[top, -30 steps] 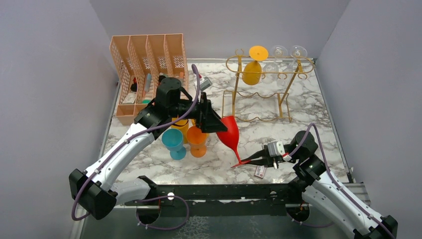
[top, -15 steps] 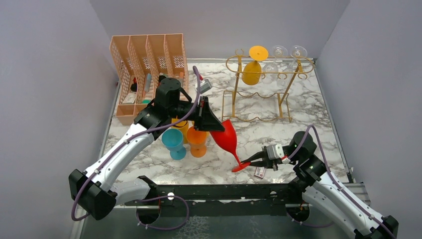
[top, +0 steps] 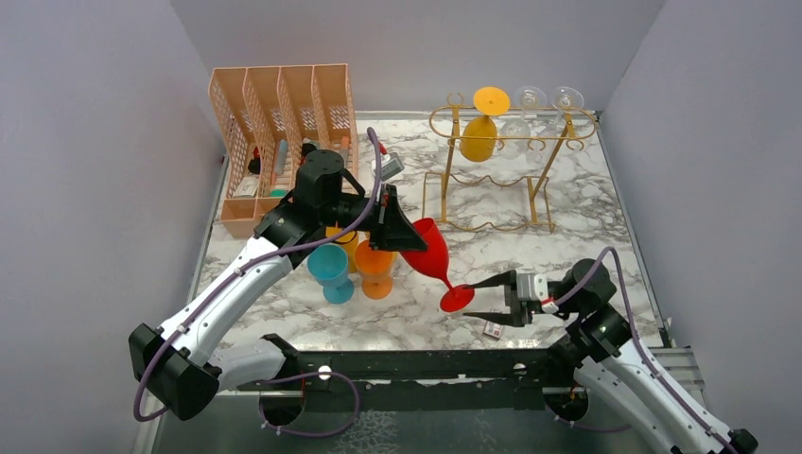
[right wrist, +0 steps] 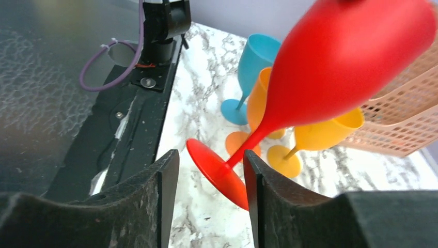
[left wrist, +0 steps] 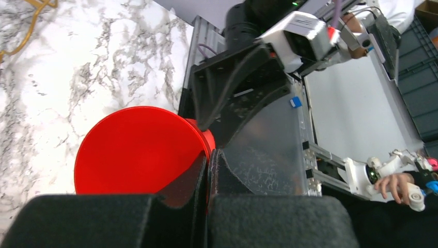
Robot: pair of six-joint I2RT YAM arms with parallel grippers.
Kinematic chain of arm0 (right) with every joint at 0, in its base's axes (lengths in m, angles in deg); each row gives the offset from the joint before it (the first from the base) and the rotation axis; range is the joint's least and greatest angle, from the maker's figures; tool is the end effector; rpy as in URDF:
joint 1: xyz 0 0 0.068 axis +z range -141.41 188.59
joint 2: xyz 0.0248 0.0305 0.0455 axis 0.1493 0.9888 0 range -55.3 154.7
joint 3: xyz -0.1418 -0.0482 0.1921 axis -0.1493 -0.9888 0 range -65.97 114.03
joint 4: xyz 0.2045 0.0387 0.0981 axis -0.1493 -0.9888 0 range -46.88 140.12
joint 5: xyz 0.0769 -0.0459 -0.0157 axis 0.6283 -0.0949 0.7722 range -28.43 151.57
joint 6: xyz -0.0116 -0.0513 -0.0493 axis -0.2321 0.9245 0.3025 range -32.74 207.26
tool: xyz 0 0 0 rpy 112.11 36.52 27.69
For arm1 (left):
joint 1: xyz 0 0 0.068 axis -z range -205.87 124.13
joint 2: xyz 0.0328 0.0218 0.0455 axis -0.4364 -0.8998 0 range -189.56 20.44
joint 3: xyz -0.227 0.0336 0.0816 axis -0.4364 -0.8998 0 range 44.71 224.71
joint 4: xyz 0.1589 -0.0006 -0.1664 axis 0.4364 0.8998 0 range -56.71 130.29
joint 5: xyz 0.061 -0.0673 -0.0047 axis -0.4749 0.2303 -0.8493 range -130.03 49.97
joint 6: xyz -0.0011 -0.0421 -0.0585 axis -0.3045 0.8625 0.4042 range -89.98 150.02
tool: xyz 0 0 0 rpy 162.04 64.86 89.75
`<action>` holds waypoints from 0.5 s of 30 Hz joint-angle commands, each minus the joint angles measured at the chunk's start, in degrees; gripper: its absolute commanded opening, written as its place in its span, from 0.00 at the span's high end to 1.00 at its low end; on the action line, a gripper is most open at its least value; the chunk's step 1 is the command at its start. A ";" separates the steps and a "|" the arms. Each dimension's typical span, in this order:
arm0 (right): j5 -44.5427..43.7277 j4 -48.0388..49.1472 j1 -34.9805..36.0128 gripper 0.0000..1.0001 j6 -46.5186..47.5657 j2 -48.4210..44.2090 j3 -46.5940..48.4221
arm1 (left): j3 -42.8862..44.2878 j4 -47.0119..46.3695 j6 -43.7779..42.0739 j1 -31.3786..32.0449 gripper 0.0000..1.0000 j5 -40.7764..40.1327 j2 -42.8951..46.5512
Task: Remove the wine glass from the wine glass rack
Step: Place the wine glass at the center of the board.
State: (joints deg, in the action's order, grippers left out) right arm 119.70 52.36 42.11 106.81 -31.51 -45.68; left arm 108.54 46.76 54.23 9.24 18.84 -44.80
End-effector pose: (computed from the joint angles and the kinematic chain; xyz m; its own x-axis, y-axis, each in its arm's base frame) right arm 0.0772 0.1118 0.2525 0.3172 -0.0019 -0.9484 -0.9479 -0.0311 -0.3170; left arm 0.1637 -0.1776 0.3535 -0.5911 0.1564 -0.7913 0.8023 0.0124 -0.5968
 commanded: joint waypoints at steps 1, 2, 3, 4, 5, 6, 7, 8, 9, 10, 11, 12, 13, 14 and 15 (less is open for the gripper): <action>-3.76 0.76 -0.06 0.44 -3.26 -4.27 1.35 | 1.07 0.42 -1.45 0.14 1.00 -4.33 -0.42; -4.14 1.21 -0.03 0.43 -4.01 -5.20 1.33 | 1.18 0.67 -1.44 0.13 1.00 -4.96 -0.52; -4.24 1.56 -0.03 0.42 -4.61 -6.02 1.26 | 1.16 0.85 -1.39 0.13 1.00 -5.48 -0.63; -4.13 1.73 -0.03 0.40 -5.02 -6.80 1.29 | 1.20 0.97 -1.36 0.14 1.00 -6.11 -0.68; -3.96 1.87 -0.05 0.39 -5.24 -7.44 1.32 | 1.14 1.00 -1.28 0.22 1.00 -7.05 -0.69; -3.97 1.93 -0.03 0.38 -5.48 -8.06 1.39 | 1.14 1.21 -1.27 0.26 1.00 -8.36 -0.61; -4.55 2.03 -0.08 0.38 -5.86 -8.76 1.41 | 1.10 1.48 -1.31 0.48 1.00 -9.93 -0.40; -5.42 2.24 -0.05 0.37 -6.38 -9.22 1.44 | 0.97 1.92 -1.39 0.91 1.00 -11.63 -0.19; -7.53 2.35 -0.03 0.37 -6.82 -9.76 1.56 | 1.02 2.61 -1.76 1.76 1.00 -13.70 0.02; -10.08 2.53 -0.03 0.36 -7.72 -10.26 1.71 | 1.14 3.72 -2.47 3.26 1.00 -16.92 0.17; -13.14 2.97 -0.05 0.35 -9.06 -10.82 1.78 | 1.41 5.11 -3.97 5.47 1.00 -21.03 0.15; -16.67 3.37 -0.07 0.33 -10.45 -11.30 1.85 | 2.03 6.71 -5.69 8.13 1.00 -25.17 -0.12; -20.87 3.77 -0.04 0.32 -12.11 -11.76 1.85 | 2.87 8.23 -7.40 11.18 1.00 -29.41 -0.74; -25.14 3.99 -0.03 0.31 -13.81 -12.14 1.90 | 3.78 9.86 -8.94 13.78 1.00 -32.93 -1.52; -30.19 4.02 -0.05 0.29 -15.66 -12.35 2.05 | 4.94 11.12 -9.90 15.72 1.00 -36.55 -2.90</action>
State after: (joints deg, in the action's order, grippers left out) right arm 107.88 53.78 42.11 98.39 -42.29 -45.55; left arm 109.02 52.20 50.69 16.96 -0.52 -45.54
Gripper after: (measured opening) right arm 0.686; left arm 0.020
